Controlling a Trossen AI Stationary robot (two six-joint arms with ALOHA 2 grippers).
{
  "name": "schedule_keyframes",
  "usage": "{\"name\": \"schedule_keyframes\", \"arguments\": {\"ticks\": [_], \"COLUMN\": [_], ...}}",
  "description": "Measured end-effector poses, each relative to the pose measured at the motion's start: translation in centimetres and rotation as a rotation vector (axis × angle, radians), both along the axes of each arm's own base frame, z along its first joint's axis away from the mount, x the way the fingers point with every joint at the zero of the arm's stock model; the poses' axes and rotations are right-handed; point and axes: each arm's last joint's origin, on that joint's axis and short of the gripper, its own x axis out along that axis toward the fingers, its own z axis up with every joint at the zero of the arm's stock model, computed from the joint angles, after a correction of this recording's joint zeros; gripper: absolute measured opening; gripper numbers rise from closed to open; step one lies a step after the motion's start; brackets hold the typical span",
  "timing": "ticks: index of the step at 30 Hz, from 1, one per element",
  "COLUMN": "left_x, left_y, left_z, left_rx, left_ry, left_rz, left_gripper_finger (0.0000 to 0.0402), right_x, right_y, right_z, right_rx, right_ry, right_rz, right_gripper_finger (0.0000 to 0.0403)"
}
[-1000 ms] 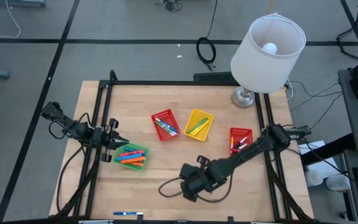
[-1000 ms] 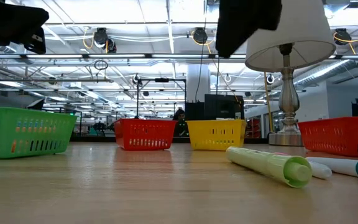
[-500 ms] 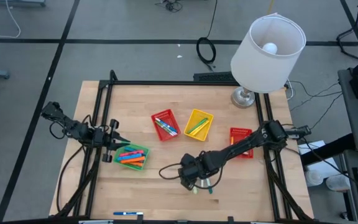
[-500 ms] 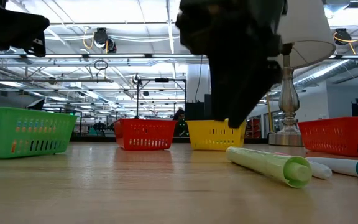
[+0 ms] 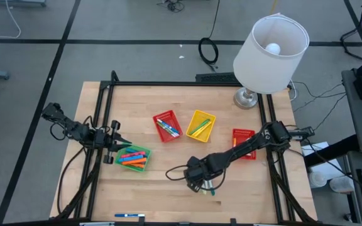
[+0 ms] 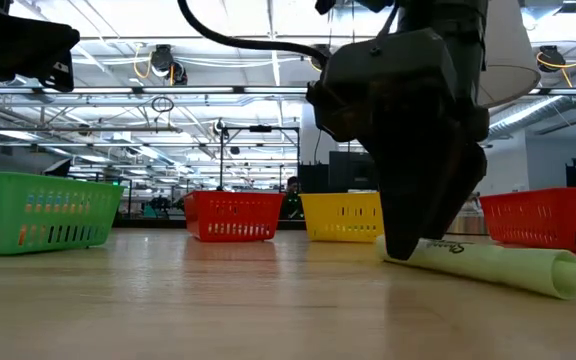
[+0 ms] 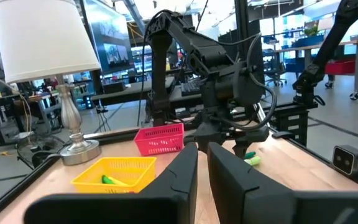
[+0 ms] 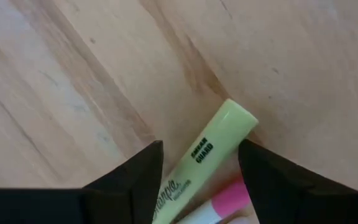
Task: Pick & Place Markers
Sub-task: Put the light green highlighter into the green bin
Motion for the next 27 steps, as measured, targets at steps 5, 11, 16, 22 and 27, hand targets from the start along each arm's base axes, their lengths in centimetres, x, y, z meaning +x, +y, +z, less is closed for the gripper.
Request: {"name": "schedule_keyframes", "arguments": {"ticks": [5,11,16,22,27], "left_x": [0.0,0.0,0.0,0.0,0.0], "left_y": [0.0,0.0,0.0,0.0,0.0], "left_z": [0.0,0.0,-0.1,-0.1,-0.1], "left_rx": [-0.003,-0.002,0.001,0.001,0.002], "left_ry": [0.001,0.001,0.006,0.006,0.007], "left_rz": [0.0,-0.001,0.0,0.0,0.001], "left_gripper_finger": [0.0047,0.0047,0.0047,0.0047,0.0047], "right_x": [-0.2,-0.5,-0.5,0.1,1.0], "right_y": [-0.1,-0.3,-0.3,-0.2,0.0], "right_z": [-0.7,-1.2,-1.2,-1.1,0.3], "right_rx": [-0.001,-0.021,-0.062,-0.071,-0.091], "right_ry": [-0.029,-0.025,-0.043,-0.111,-0.27], "right_rz": [0.042,0.057,0.058,0.082,0.147], "right_gripper_finger": [0.0182,0.0129,0.0069,0.0049,0.0049]}}
